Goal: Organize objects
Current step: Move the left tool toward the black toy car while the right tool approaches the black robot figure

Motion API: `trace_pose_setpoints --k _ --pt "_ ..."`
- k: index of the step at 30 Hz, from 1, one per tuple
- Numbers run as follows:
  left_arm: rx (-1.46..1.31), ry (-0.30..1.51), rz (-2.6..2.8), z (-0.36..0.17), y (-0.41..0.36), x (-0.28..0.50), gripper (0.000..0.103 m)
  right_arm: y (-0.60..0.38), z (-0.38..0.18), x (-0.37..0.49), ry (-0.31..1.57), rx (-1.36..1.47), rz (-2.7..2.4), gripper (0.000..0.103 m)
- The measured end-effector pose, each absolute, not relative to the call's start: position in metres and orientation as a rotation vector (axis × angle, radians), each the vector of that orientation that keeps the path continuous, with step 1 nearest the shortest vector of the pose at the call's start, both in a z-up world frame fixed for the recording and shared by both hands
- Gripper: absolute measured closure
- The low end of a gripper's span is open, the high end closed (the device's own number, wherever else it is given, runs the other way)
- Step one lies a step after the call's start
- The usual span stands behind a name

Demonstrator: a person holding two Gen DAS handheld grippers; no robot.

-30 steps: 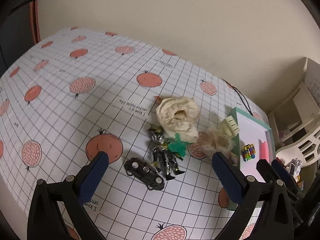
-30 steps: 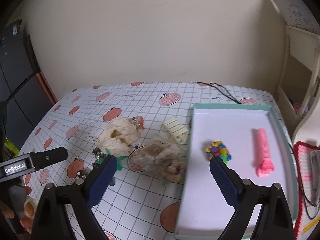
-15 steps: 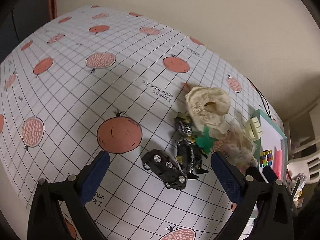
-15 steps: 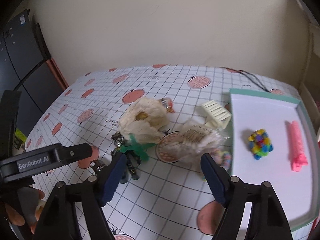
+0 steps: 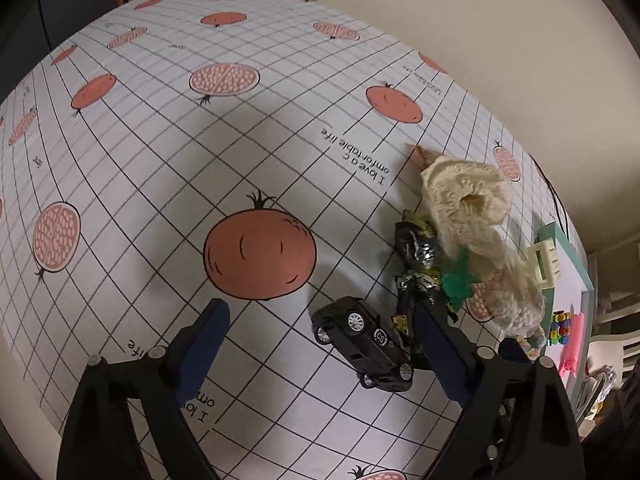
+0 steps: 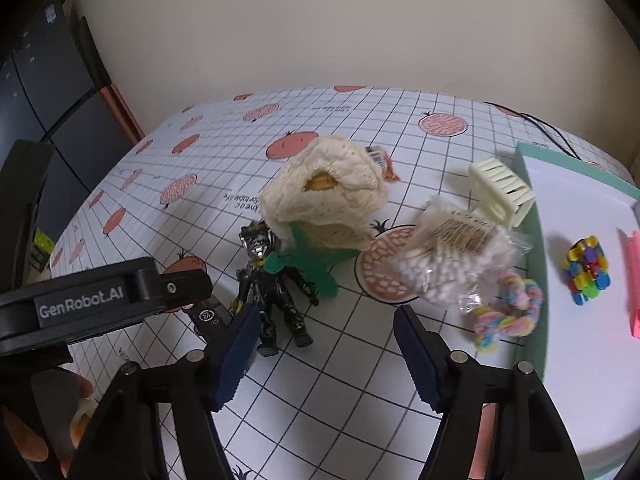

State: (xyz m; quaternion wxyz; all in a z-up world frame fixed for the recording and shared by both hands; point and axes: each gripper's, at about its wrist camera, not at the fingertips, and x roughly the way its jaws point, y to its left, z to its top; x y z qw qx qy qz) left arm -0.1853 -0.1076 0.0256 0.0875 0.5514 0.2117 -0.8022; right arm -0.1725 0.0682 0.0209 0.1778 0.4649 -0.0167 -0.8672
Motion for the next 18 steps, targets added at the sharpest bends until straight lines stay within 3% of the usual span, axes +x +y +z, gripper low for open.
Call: trace_pose_setpoints --k 11,18 --pt "1.682 0.634 -2.371 0.019 -0.102 -0.187 0.013 0.063 0.005 -0.178 -0.039 1.364 -2.423 0.032" --pt "1.699 0.614 -2.347 0.014 -0.1 -0.187 0.021 0.056 0.005 -0.177 -0.018 1.361 -2.412 0.032"
